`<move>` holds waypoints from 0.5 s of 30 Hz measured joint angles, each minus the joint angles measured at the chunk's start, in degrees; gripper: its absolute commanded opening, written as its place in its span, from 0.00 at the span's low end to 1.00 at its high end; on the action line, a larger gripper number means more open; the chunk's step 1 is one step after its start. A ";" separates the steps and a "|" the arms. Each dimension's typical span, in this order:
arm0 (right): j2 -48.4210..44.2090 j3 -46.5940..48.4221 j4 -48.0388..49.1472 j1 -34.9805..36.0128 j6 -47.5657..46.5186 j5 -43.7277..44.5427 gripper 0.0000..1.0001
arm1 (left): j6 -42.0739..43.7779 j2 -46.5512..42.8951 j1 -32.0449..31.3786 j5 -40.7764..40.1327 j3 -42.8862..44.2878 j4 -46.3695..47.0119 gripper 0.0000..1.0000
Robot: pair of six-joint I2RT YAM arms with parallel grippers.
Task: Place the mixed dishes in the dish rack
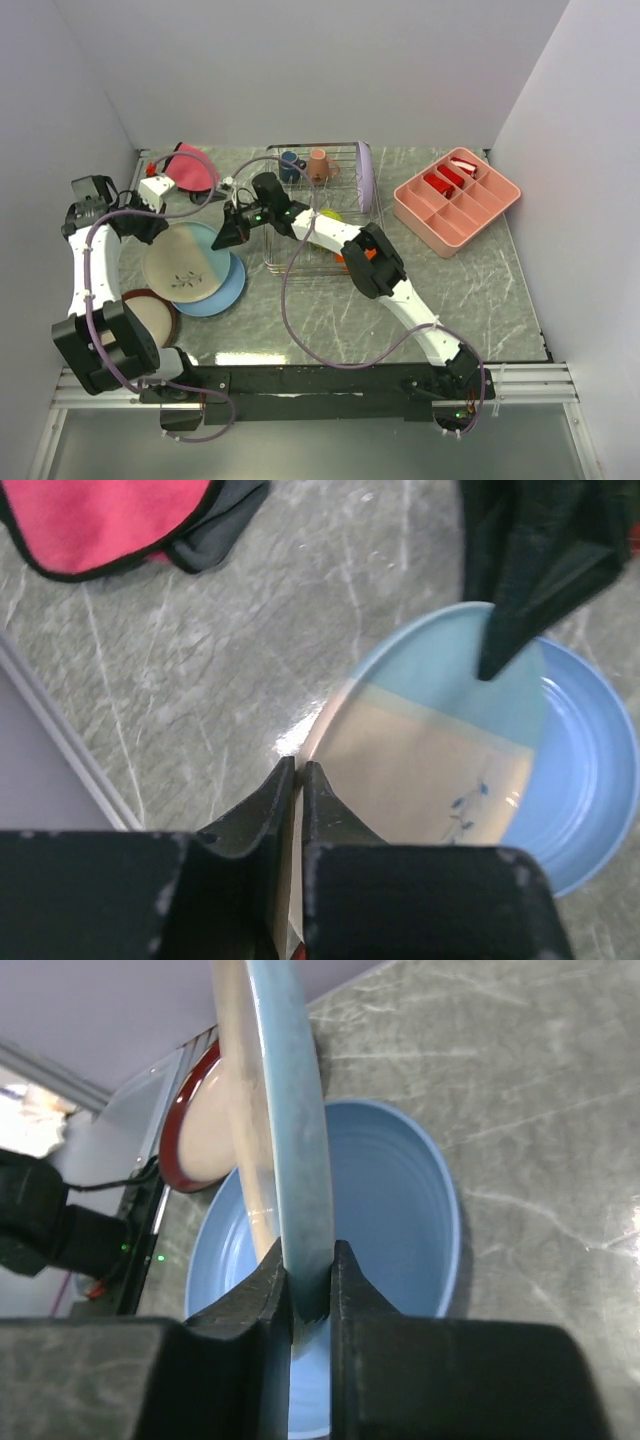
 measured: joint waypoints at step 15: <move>-12.09 -9.11 -8.57 0.37 0.33 7.61 0.00 | -27.50 -7.56 0.28 -13.05 5.18 23.34 0.50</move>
